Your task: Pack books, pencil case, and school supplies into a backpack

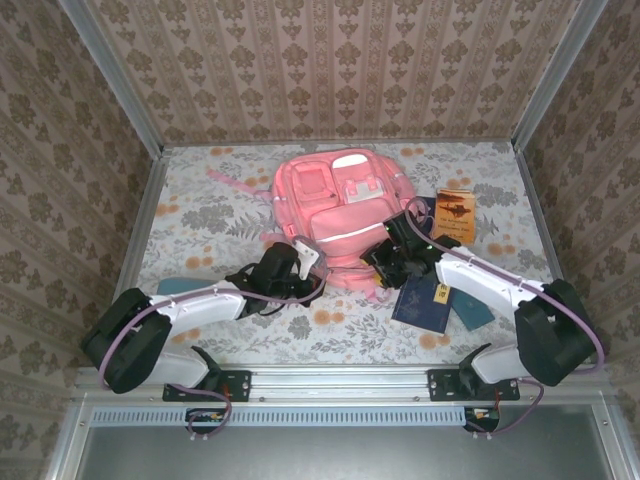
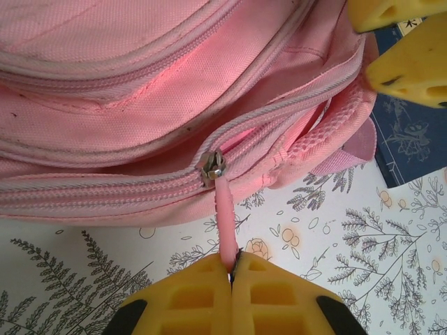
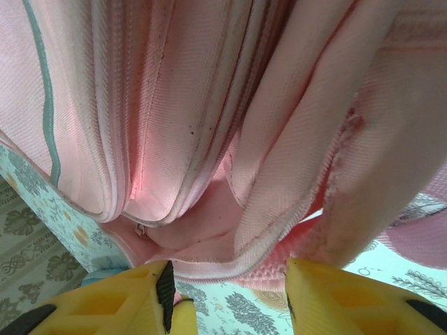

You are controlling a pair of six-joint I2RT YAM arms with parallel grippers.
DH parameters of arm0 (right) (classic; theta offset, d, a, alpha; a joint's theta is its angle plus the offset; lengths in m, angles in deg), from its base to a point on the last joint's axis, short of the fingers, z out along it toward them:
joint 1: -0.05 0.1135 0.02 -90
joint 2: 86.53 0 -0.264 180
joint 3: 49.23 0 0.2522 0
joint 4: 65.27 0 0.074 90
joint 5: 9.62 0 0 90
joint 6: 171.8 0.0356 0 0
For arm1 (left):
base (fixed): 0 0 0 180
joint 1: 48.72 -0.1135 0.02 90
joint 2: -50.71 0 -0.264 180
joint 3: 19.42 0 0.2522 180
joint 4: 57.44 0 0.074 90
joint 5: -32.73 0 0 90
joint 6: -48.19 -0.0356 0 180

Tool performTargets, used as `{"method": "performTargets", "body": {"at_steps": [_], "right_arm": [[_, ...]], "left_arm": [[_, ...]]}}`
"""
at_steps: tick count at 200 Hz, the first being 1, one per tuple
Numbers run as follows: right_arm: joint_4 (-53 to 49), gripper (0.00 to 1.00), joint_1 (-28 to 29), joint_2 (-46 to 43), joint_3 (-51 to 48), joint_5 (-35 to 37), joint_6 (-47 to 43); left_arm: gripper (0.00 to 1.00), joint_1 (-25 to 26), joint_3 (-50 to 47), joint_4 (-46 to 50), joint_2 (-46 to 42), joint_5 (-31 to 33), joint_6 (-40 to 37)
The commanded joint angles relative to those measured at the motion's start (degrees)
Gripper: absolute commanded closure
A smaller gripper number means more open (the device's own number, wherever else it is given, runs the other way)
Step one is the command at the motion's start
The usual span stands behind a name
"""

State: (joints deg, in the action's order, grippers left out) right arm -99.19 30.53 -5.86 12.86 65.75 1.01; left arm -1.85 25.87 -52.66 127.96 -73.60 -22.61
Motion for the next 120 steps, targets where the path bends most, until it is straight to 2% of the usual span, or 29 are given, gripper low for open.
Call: {"method": "performTargets", "body": {"at_steps": [1, 24, 48, 84, 120], "right_arm": [[1.3, 0.56, 0.8, 1.76, 0.52, -1.54, 6.18], [1.5, 0.57, 0.99, 2.94, -0.46, -1.03, 8.36], [1.35, 0.64, 0.99, 4.62, -0.1, 0.75, 8.9], [-1.54, 0.9, 0.51, 5.92, 1.23, 4.33, 6.91], [-4.04, 0.99, -0.61, 3.7, 1.08, 7.95, 4.24]], "left_arm": [[1.0, 0.66, 2.04, -1.88, 0.9, -1.76, -1.63], [1.0, 0.7, 2.22, -2.03, 1.23, -1.77, -1.67], [1.0, 0.76, 2.57, -0.92, 0.98, -0.15, -1.93], [1.0, 0.75, 2.75, 4.05, -1.67, 5.11, -2.97], [1.0, 0.28, 2.03, 12.38, -4.34, 15.55, -2.39]]}}
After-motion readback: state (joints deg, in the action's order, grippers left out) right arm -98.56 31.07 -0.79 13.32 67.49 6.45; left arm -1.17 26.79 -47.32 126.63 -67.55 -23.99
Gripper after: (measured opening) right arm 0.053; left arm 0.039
